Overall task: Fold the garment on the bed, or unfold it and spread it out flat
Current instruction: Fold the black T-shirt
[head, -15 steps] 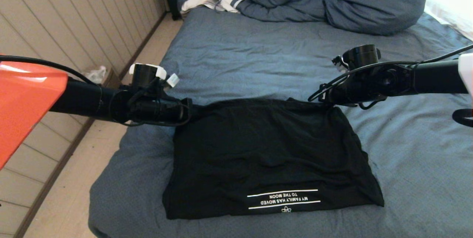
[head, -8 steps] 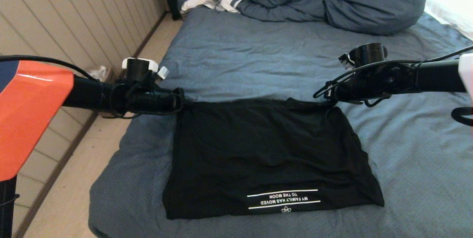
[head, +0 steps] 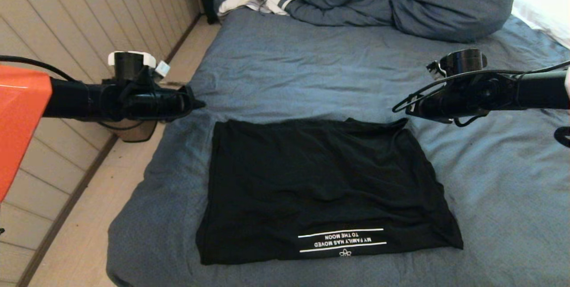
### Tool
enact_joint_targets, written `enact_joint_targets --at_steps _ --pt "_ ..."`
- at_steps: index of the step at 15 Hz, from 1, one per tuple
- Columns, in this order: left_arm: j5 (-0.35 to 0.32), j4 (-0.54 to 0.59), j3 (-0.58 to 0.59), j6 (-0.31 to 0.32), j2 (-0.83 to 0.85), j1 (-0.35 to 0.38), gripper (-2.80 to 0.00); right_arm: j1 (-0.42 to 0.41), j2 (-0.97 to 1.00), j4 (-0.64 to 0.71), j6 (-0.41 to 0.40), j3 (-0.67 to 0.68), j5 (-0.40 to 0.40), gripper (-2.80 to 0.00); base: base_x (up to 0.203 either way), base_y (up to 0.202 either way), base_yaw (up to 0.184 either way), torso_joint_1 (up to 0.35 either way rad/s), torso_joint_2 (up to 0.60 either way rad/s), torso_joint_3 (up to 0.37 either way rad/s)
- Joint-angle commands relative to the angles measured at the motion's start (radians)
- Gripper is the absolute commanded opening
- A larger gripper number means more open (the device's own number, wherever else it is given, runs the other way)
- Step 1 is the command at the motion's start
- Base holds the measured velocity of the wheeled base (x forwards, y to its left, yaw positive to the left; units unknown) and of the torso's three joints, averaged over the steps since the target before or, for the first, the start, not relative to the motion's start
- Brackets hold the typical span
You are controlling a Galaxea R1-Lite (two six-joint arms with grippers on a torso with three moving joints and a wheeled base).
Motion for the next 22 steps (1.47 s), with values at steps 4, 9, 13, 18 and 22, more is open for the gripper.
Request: enact_joint_targets --at_steps 4,9,13,18,22 --pt "-0.003 0.062 0.086 -0.002 -0.188 0.014 -2.8 -0.001 -0.095 0.194 0.002 -0.019 0.005 -2.8 0.0 0.0 0.0 0.0 0.0 0.0" --pt "-0.024 0.294 0.264 0.008 -0.406 0.014 -2.8 -0.017 -0.184 0.47 0.001 -0.052 0.168 -2.8 0.0 0.0 0.0 0.0 0.0 0.0" --pt "-0.066 0.259 0.515 0.01 -0.459 0.014 -2.8 -0.036 -0.203 0.524 -0.043 0.037 0.305 0.0 0.0 0.0 0.0 0.0 0.0 0.0" --pt "-0.113 0.001 0.691 -0.003 -0.491 0.014 -2.8 -0.074 -0.242 0.52 -0.21 0.175 0.356 0.0 0.0 0.0 0.0 0.0 0.0 0.0" --pt "-0.113 -0.004 0.708 -0.017 -0.489 0.011 -2.8 -0.106 -0.237 0.505 -0.27 0.27 0.395 0.0 0.0 0.0 0.0 0.0 0.0 0.0"
